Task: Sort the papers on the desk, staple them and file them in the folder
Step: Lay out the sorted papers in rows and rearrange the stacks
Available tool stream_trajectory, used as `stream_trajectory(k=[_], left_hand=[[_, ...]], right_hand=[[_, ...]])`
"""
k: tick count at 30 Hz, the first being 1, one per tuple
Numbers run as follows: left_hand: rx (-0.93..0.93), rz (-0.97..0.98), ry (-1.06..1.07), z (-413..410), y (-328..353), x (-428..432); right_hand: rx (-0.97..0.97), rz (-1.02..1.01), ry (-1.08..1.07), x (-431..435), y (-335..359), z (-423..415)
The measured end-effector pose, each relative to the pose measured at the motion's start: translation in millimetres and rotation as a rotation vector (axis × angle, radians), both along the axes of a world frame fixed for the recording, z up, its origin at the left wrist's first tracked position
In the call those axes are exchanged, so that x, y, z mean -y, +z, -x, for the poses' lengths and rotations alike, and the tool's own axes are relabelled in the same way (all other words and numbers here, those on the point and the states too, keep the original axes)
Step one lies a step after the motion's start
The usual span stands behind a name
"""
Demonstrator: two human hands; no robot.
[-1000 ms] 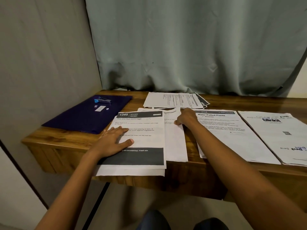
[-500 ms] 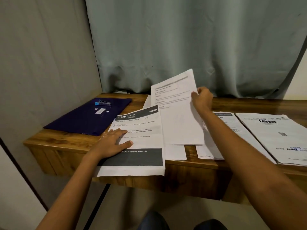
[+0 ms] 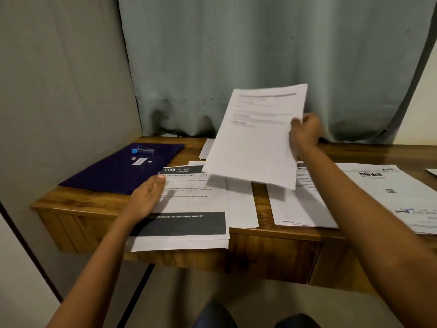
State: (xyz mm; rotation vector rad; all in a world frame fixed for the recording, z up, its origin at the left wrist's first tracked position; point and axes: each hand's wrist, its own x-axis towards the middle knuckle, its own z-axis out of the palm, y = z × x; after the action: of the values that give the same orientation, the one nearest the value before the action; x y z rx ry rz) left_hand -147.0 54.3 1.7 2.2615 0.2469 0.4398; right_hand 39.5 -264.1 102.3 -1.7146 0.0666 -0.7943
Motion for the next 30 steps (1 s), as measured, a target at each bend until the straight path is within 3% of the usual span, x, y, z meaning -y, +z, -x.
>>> stream_trajectory(k=[6, 9, 14, 20, 23, 26, 30], left_hand=[[0.023, 0.28, 0.165, 3.9, 12.6, -16.1], [-0.027, 0.128, 0.108, 6.8, 9.0, -12.2], [-0.222, -0.223, -0.03, 9.7, -3.6, -15.6], [-0.344, -0.483, -0.019, 7.6, -13.1, -8.0], [-0.374, -0.472, -0.02, 3.5, -15.3, -9.3], [-0.362, -0.476, -0.013, -0.3, -17.2, -8.5], [-0.366, -0.485, -0.008, -5.2, -13.9, -5.1]], right_hand=[[-0.227, 0.174, 0.252, -79.2, -54.2, 42.5], [-0.37, 0.331, 0.325, -106.5, -72.4, 63.7], [-0.463, 0.391, 0.475, -136.8, -97.3, 73.4], [-0.562, 0.655, 0.166, -115.9, -88.2, 56.5], [-0.694, 0.713, 0.152, -101.7, -85.7, 44.6], [-0.654, 0.935, 0.215, -95.4, -84.6, 41.5], [-0.58, 0.978, 0.235, -91.7, -80.4, 38.2]])
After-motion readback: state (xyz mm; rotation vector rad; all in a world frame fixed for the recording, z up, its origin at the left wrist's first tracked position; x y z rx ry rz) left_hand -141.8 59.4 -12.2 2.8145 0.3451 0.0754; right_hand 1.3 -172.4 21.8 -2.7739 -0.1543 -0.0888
